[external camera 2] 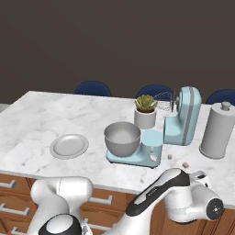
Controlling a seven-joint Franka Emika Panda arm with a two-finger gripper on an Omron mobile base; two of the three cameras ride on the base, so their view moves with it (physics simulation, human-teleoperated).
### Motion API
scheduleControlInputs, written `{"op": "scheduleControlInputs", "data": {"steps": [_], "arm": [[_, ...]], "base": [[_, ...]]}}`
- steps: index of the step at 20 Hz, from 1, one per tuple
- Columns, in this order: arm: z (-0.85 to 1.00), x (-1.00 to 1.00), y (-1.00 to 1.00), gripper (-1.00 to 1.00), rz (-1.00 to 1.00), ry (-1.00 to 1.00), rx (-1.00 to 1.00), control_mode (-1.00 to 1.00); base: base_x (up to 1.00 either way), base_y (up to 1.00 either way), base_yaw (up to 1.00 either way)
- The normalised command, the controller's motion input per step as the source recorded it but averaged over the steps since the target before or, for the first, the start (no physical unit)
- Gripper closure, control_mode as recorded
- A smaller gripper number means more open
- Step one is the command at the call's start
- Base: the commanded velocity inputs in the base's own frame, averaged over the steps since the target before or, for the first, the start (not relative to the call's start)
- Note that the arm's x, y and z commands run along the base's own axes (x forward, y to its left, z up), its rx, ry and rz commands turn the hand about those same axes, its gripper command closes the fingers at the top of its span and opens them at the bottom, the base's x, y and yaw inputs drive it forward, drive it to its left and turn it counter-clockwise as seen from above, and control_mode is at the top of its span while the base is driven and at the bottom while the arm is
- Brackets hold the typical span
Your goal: Add butter and sugar cubes to the stand mixer bowl and then turn on the stand mixer to begin making frosting.
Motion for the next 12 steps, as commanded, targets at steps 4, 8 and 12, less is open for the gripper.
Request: {"op": "scheduleControlInputs", "data": {"steps": [4,8,12], "arm": [[-0.15,0.62,0.00,-1.00,0.00,0.03,-0.06,-1.00],[-0.03,0.62,-0.08,-1.00,0.05,0.01,0.00,-1.00],[-0.02,0.47,-0.31,-1.00,0.08,-0.02,0.00,-1.00]], "base": [[0.00,0.00,0.00],[0.00,0.00,0.00],[0.00,0.00,0.00]]}}
